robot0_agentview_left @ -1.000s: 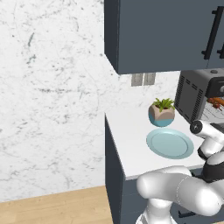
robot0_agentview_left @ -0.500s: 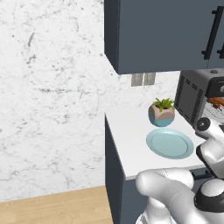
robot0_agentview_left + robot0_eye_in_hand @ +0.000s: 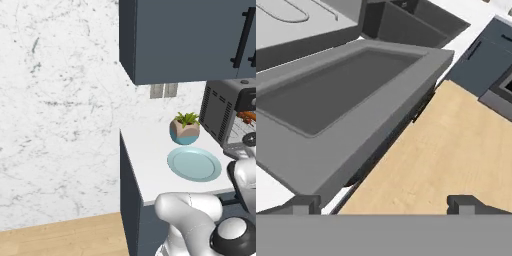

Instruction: Pick up the kebab skewer and baguette bread, and place them inside the toaster oven. Close the toaster oven door and start by setting the timer.

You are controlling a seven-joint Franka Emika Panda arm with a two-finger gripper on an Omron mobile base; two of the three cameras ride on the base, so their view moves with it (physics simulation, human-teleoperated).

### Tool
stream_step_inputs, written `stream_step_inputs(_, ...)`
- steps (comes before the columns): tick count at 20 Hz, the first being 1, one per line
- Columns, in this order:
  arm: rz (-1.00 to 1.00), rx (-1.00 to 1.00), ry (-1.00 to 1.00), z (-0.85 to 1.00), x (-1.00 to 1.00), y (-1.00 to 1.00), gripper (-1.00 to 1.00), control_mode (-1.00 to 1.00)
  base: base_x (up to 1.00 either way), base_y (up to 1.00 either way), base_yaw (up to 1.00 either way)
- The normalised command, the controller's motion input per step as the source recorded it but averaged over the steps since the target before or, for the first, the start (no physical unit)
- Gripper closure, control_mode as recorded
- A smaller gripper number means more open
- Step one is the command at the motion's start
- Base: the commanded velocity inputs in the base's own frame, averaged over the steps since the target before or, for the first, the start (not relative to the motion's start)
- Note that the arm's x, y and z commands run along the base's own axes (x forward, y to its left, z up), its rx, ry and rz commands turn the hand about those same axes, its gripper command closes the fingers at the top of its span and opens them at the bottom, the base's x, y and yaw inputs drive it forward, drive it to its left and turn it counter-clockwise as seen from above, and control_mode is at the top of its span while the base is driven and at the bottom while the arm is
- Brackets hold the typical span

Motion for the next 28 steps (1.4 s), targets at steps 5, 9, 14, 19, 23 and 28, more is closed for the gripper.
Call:
stream_step_inputs(5,0.16,0.2,0.12,0.0,0.0,0.21,-1.0,-1.0,0.0,0.0,0.0)
stream_step_inputs(9,0.11,0.23,0.14,-0.01,0.0,0.38,-1.0,-1.0,0.0,0.0,0.0)
stream_step_inputs(14,0.07,0.24,0.08,-0.24,0.04,0.13,-1.0,-1.0,0.0,0.0,0.0)
stream_step_inputs(19,0.01,0.18,-0.07,-0.21,0.0,-0.18,-1.0,-1.0,0.0,0.0,0.0)
stream_step_inputs(23,0.0,0.07,-0.02,-0.17,0.17,0.0,-1.0,-1.0,0.0,0.0,0.0)
stream_step_inputs(28,0.0,0.0,0.0,-0.21,0.23,0.02,-1.0,-1.0,0.0,0.0,0.0)
